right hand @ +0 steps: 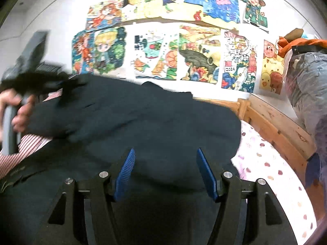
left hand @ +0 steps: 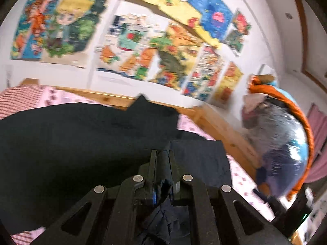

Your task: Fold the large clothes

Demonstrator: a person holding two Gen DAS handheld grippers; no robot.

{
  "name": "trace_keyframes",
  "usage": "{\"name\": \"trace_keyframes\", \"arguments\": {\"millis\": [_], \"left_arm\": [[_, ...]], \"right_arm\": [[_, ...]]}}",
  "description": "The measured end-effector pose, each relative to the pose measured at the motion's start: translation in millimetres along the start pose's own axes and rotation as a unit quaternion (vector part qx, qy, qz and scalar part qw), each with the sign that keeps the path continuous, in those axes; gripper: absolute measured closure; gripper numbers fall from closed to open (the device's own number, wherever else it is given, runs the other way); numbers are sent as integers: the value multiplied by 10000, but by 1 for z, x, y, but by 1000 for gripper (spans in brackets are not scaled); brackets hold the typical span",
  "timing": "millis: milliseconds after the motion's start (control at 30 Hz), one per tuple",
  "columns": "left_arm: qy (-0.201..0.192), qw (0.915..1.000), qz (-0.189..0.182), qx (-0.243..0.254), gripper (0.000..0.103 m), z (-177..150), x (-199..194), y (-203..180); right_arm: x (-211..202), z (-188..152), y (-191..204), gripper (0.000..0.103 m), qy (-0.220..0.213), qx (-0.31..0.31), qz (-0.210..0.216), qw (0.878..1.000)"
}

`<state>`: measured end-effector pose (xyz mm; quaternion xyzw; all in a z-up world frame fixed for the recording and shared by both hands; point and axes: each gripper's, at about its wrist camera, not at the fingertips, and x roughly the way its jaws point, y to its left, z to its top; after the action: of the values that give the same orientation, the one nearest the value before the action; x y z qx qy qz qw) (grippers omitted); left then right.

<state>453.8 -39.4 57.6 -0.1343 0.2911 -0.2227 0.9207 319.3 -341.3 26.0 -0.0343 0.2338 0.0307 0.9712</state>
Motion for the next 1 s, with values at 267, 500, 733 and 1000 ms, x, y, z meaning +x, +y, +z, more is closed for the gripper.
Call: {"name": "trace_keyframes", "arguments": {"millis": [267, 500, 733, 1000], "left_arm": [[526, 9925, 1104, 21, 95, -25, 30, 45], [844, 9769, 1838, 691, 95, -48, 62, 58], [1392, 9632, 2151, 815, 94, -64, 91, 71], [1431, 9742, 1720, 298, 91, -67, 87, 90]], "right_arm": [[98, 14, -3, 46, 764, -218, -269, 9965], [169, -18, 17, 46, 1685, -442, -375, 9840], [191, -42, 29, 46, 1929, -592, -429, 9785], [192, -58, 28, 42, 1850, -566, -475, 9800]]}}
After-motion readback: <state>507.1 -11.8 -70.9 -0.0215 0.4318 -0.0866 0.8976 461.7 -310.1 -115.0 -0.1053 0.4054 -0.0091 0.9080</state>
